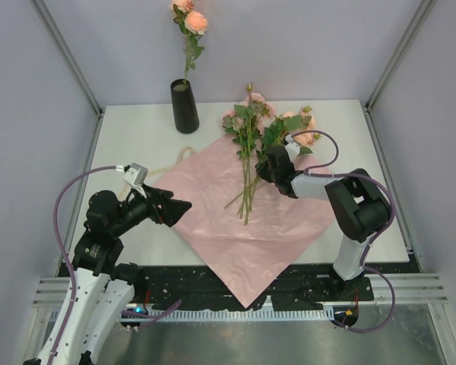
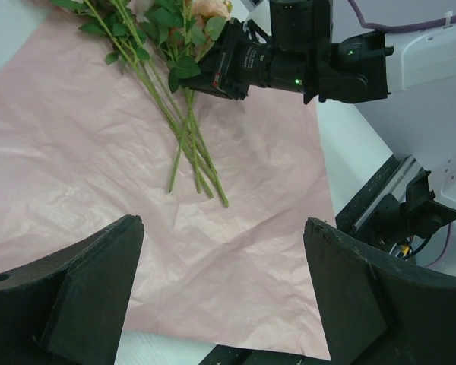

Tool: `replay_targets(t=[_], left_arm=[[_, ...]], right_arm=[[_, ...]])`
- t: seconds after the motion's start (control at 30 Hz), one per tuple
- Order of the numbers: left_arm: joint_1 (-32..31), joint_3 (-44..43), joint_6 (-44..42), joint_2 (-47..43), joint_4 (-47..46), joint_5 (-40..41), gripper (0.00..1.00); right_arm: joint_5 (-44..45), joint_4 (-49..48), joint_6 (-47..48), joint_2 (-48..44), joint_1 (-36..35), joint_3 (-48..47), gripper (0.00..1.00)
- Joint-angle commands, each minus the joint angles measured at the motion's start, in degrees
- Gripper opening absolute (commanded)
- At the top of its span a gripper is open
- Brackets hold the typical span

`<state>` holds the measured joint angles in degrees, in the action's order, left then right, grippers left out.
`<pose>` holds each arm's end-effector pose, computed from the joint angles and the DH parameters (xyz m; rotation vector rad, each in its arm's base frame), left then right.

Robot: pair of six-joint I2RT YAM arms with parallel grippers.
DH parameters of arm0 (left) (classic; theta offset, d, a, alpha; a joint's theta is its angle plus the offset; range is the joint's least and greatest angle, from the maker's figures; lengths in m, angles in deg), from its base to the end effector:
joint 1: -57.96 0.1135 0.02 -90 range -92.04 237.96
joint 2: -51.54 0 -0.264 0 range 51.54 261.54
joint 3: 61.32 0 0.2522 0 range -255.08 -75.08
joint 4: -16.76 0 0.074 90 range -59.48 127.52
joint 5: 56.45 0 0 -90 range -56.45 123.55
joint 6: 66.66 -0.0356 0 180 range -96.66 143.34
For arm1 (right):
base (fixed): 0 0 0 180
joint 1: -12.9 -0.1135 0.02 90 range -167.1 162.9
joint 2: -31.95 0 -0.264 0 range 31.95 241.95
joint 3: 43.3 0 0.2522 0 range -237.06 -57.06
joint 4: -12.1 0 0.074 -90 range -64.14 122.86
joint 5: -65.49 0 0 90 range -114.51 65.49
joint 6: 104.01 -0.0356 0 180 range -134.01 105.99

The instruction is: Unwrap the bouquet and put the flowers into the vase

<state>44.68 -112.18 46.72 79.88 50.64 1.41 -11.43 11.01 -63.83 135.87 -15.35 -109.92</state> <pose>0.1151 -0.0466 0.3149 0.2631 1.8197 -0.9503 0.3313 0.1689 0.1527 0.5442 2.1643 0.5133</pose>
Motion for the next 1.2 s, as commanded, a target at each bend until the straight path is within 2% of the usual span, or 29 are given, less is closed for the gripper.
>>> replay_targets(t=[0.0,0.17,0.5,0.6,0.73,0.77,0.9,1.07,1.17], left_arm=[[-0.2,-0.4,-0.3,-0.4,0.0,0.4,0.9],[-0.3,-0.5,-0.6,-0.4,0.4,0.7,0.9],[-0.2,-2.1,-0.7,2.4,0.7,2.8,0.9],[-0.3,-4.2,0.0,5.0,0.9,0.7,0.9],[-0.3,-7.4,3.2,8.2,-1.7,-3.2,0.88],[-0.2,-7.8,4.4,9.3,-3.0,-4.1,0.88],[-0.2,-8.9,9.7,13.2,-9.8,-7.7,0.85],[-0.6,-10.1,14.7,19.6,-16.4,-12.6,0.79],[-1.8,-10.1,16.9,21.5,-22.4,-14.4,0.79]], right_arm=[[2.5,-0.7,1.0,-0.9,0.4,-1.5,0.06],[2.2,-1.2,2.8,-4.8,0.4,-1.1,0.05],[1.9,-6.6,3.4,-19.2,0.4,7.2,0.05],[-2.6,-9.4,5.4,-23.8,0.3,10.2,0.05],[-11.1,-18.2,7.9,-30.1,-0.3,15.9,0.05],[-15.1,-20.4,8.3,-31.7,-1.0,17.3,0.05],[-21.3,-25.0,11.8,-36.7,-5.8,20.2,0.05],[-23.7,-28.7,16.2,-40.8,-16.5,21.7,0.05],[-24.8,-27.3,18.3,-41.3,-21.8,19.9,0.06]])
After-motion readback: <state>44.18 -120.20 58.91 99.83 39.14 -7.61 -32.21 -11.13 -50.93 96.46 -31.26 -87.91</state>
